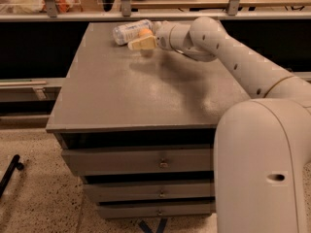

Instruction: Move orange near blue plastic bottle

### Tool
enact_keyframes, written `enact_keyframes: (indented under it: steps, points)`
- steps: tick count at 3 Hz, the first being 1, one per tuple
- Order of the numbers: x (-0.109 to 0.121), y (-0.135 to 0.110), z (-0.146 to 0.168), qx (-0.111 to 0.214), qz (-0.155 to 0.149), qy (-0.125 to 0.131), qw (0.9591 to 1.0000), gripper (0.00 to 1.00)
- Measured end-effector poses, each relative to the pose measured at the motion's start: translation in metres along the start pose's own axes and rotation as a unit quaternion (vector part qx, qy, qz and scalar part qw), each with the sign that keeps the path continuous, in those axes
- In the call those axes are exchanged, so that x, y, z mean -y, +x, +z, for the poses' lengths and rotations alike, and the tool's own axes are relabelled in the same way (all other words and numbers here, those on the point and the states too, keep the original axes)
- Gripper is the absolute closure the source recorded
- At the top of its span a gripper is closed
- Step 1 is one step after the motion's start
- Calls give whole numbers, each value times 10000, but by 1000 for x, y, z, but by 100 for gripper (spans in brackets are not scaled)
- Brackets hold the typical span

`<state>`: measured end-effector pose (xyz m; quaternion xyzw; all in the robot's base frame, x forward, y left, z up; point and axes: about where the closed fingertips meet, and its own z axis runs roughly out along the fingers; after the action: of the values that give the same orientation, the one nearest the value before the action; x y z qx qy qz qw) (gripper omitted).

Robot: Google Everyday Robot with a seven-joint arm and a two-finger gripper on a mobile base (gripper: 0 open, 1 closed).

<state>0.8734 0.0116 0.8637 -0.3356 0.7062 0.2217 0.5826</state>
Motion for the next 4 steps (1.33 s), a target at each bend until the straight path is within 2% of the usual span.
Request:
enact_keyframes:
  steps: [1,2,3,4]
  points:
    - [-1,2,-7,218,46,-99,9997,0]
    - [0,7,-28,517,116,-249,9983,0]
    - [6,17,-59,571,126,-281,9979,0]
    - [22,25,-104,535,92,-76,9985,0]
